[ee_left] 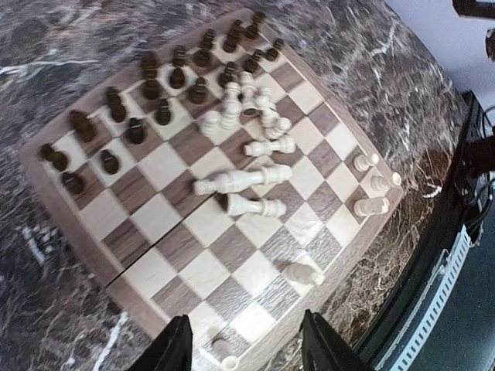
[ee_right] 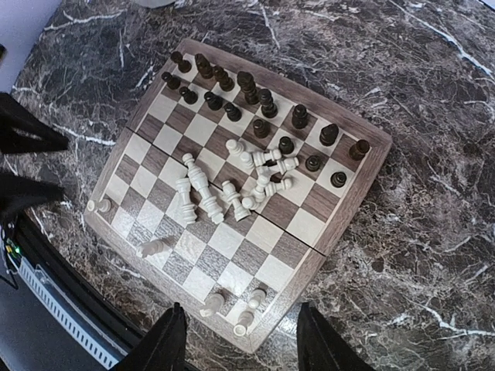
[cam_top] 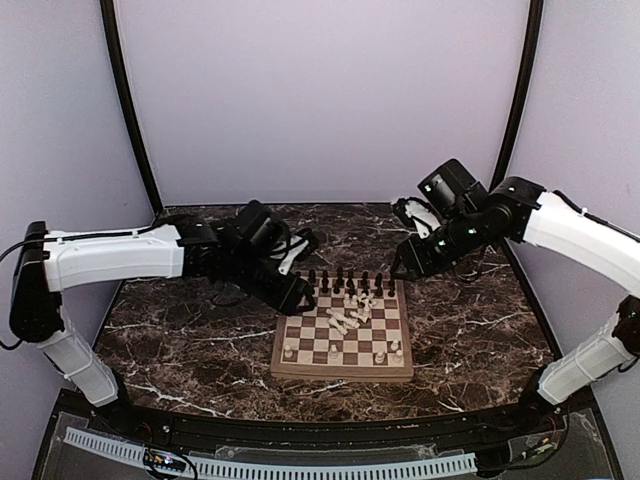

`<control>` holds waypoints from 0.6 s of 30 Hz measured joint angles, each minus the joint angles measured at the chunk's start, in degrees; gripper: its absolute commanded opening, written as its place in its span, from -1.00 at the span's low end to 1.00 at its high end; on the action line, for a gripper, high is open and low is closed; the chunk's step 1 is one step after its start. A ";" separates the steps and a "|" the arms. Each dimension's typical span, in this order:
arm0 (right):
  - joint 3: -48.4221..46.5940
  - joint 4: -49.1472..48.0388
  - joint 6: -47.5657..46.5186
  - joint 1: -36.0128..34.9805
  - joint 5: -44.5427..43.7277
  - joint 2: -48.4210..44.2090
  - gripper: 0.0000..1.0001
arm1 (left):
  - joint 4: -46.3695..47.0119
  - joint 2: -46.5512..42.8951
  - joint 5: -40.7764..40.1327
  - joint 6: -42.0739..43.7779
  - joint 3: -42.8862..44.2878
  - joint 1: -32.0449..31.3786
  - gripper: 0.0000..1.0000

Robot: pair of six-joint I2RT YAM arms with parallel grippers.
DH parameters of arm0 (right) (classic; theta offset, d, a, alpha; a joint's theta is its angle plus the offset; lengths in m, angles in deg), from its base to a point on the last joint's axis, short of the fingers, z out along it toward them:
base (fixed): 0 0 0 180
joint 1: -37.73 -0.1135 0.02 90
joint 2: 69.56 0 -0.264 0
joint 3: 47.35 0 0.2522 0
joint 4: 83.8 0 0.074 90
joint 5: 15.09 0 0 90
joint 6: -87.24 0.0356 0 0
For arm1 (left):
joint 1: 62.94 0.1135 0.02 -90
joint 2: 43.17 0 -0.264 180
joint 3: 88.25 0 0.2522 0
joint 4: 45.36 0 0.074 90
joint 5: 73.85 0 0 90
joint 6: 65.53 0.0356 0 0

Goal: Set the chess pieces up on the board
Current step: Pick up the knight from d1.

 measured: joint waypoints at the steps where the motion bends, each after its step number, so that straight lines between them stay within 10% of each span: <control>1: 1.40 -0.85 0.66 0.22 0.02 -1.03 0.01 | -0.74 2.91 1.14 1.11 2.19 -0.76 -0.03; 18: 7.85 -7.06 2.29 0.72 0.70 -4.09 0.01 | -9.57 22.97 5.99 9.86 16.22 -7.56 -0.13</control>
